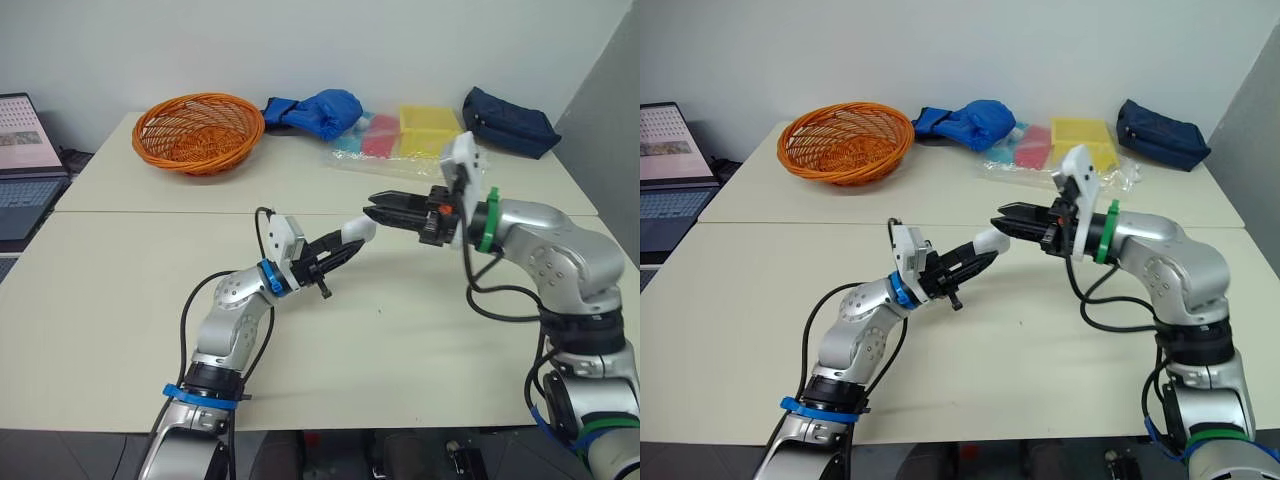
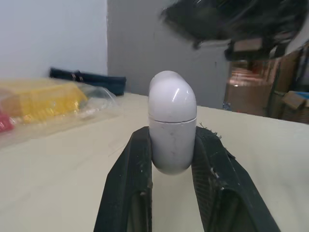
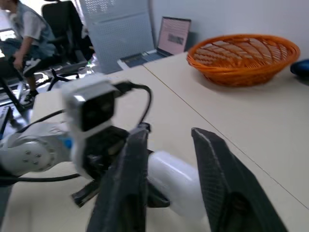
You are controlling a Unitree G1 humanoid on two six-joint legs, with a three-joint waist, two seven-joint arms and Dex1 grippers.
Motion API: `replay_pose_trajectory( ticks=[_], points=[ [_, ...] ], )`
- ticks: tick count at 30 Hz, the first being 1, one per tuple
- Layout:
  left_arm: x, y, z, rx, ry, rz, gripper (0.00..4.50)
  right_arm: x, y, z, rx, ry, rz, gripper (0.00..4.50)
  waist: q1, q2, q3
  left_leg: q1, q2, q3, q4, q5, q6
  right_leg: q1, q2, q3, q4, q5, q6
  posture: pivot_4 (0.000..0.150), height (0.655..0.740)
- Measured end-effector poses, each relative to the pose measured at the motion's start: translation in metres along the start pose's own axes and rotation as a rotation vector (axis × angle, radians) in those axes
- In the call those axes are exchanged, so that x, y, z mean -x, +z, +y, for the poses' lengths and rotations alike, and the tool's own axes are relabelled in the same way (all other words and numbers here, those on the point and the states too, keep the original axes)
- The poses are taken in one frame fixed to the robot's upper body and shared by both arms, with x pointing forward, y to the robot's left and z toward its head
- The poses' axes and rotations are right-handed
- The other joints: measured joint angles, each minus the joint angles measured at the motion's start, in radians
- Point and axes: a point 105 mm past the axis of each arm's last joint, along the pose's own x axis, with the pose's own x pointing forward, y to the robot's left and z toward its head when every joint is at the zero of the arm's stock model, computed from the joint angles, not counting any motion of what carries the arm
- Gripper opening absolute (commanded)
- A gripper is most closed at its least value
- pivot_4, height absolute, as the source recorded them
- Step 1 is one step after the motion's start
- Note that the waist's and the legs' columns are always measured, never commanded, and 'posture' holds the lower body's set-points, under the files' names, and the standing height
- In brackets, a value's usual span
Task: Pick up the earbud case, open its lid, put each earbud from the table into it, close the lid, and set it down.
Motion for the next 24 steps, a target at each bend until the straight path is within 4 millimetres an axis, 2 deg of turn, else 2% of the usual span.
replay_pose_trajectory(
  ticks=[4,5,6,9,12,17,24],
  points=[
    [0.016,-0.010,0.010,0.201,0.004,0.192,0.73,0.019,-0.013,0.006,0.045,0.004,0.023,4.00,-0.001,0.000,0.000,0.001,0.000,0.000,0.001,0.000,0.000,0.000,0.000,0.000,0.001,0.000,0.000,0.150,0.7400],
    [0.017,-0.010,0.012,0.233,0.008,0.227,0.73,0.022,-0.016,0.007,0.067,0.008,0.029,4.34,0.000,0.000,0.000,0.001,-0.001,0.000,0.001,0.000,0.000,0.000,0.000,0.000,0.001,0.000,0.000,0.150,0.7400],
    [0.018,-0.009,0.015,0.265,0.022,0.249,0.73,0.025,-0.018,0.007,0.092,0.005,0.036,4.45,0.000,0.000,0.000,0.002,-0.001,0.000,0.002,0.000,0.000,0.001,0.000,0.000,0.001,0.000,0.000,0.150,0.7400],
    [0.024,-0.015,0.030,0.398,0.130,0.310,0.73,0.034,-0.042,0.009,0.198,0.011,0.122,4.45,0.000,0.000,0.000,0.003,-0.001,0.000,0.001,0.000,0.000,0.002,0.000,0.000,0.001,0.000,0.000,0.150,0.7400],
    [0.032,-0.032,0.028,0.568,0.206,0.386,0.73,0.041,-0.073,0.012,0.190,0.017,0.163,4.45,-0.001,0.000,0.000,0.002,-0.001,0.001,0.000,0.000,0.000,0.001,0.000,0.001,0.001,0.000,0.000,0.150,0.7400],
    [0.031,-0.053,0.010,0.794,0.243,0.449,0.73,0.041,-0.079,0.016,0.220,0.018,0.156,4.45,-0.001,0.000,0.000,0.003,0.000,0.000,0.001,0.000,0.000,0.002,0.000,0.001,0.002,0.000,0.000,0.150,0.7400],
    [0.035,-0.055,0.010,0.840,0.290,0.470,0.73,0.045,-0.091,0.023,0.220,0.024,0.178,4.45,-0.002,0.000,0.000,0.008,-0.001,0.001,0.001,0.000,0.000,0.004,0.000,0.002,0.003,0.000,0.000,0.150,0.7400]
  ],
)
